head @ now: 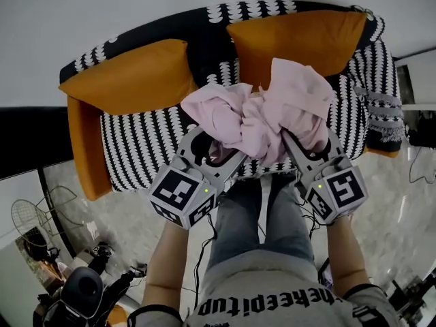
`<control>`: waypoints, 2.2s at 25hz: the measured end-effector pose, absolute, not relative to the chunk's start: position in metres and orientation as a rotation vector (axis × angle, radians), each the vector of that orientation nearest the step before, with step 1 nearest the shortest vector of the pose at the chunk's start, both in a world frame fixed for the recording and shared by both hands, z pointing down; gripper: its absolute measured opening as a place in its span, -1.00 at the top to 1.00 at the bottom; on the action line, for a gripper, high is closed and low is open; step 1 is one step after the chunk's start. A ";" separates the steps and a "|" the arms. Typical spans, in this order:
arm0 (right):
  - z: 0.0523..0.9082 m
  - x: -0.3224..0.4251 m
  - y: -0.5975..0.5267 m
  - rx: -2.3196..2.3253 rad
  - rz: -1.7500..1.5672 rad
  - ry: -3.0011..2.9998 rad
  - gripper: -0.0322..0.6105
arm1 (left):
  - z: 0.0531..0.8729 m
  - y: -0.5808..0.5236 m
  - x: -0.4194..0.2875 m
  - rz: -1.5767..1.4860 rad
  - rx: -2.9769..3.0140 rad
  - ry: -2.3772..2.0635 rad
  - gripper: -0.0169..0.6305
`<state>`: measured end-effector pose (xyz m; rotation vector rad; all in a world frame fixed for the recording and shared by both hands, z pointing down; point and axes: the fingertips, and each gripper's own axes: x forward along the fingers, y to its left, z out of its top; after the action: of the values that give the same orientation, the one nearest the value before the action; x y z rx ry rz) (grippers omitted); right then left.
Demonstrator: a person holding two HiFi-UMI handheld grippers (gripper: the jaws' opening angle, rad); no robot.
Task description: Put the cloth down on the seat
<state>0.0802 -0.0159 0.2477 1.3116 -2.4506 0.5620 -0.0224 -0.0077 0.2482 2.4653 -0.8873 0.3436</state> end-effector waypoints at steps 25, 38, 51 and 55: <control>0.397 0.067 0.003 1.206 0.773 -2.278 0.33 | 0.394 0.014 -0.034 0.439 2.256 -0.833 -0.01; 0.449 0.064 0.012 1.133 0.795 -2.197 0.32 | 0.448 0.025 -0.038 0.476 2.181 -0.837 -0.01; 0.501 0.065 0.016 1.086 0.858 -2.116 0.32 | 0.498 0.030 -0.036 0.565 2.117 -0.830 -0.01; 0.528 0.063 0.022 1.065 0.880 -2.090 0.32 | 0.526 0.035 -0.038 0.590 2.084 -0.810 -0.01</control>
<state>0.0632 0.0215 0.5284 1.0648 -2.0896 0.8805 -0.0382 0.0350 0.5261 2.0838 -0.8099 0.5905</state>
